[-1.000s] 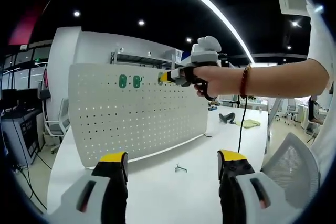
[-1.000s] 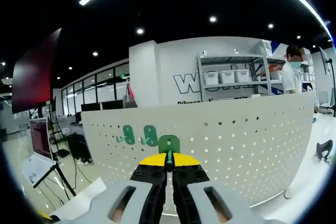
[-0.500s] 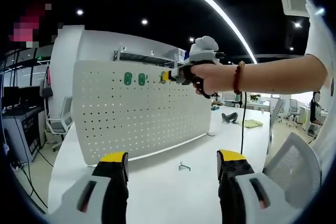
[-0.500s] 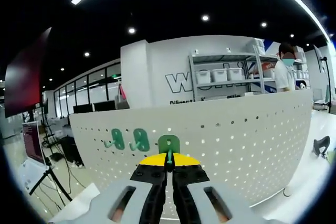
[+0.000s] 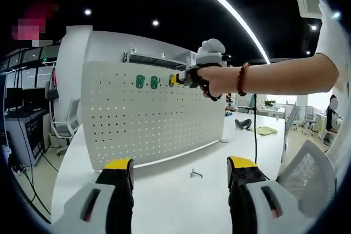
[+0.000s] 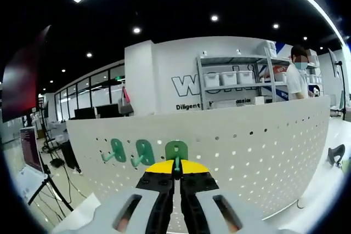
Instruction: Insert the hook assembly into the mounting plate slot until the hook locks in place.
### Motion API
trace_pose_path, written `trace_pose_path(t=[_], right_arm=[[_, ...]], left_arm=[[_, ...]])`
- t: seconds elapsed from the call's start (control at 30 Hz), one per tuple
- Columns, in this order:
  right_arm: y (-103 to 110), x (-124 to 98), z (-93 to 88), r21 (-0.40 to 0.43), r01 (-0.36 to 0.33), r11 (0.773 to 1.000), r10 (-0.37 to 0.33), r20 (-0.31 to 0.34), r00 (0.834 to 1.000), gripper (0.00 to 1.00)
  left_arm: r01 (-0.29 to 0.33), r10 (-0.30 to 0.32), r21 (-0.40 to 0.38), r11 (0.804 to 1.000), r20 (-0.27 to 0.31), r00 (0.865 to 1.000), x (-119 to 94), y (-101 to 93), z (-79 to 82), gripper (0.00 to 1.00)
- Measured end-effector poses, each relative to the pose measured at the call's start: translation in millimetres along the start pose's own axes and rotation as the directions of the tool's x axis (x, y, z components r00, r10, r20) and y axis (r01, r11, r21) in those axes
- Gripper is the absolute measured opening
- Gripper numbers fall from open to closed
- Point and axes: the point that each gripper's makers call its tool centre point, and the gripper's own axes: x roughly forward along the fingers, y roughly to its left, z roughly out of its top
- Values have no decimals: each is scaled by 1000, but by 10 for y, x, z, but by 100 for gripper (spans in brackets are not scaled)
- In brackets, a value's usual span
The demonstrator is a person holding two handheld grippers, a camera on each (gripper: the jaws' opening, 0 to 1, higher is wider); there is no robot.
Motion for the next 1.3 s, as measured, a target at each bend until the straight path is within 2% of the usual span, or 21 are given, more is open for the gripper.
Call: trace_pose_path(t=[0.8, 0.9, 1.3], right_arm=[[-6, 201, 17, -22, 15, 1000, -15, -9, 1000, 1], [-15, 226, 8, 0, 18, 1000, -18, -13, 1000, 1], [-49, 268, -14, -3, 32, 999, -32, -31, 999, 1]], left_arm=[[-21, 21, -23, 1000, 6, 1000, -14, 99, -7, 72], [-22, 21, -25, 999, -3, 1000, -12, 105, -32, 72], [-15, 15, -32, 999, -8, 1000, 16, 92, -58, 72]])
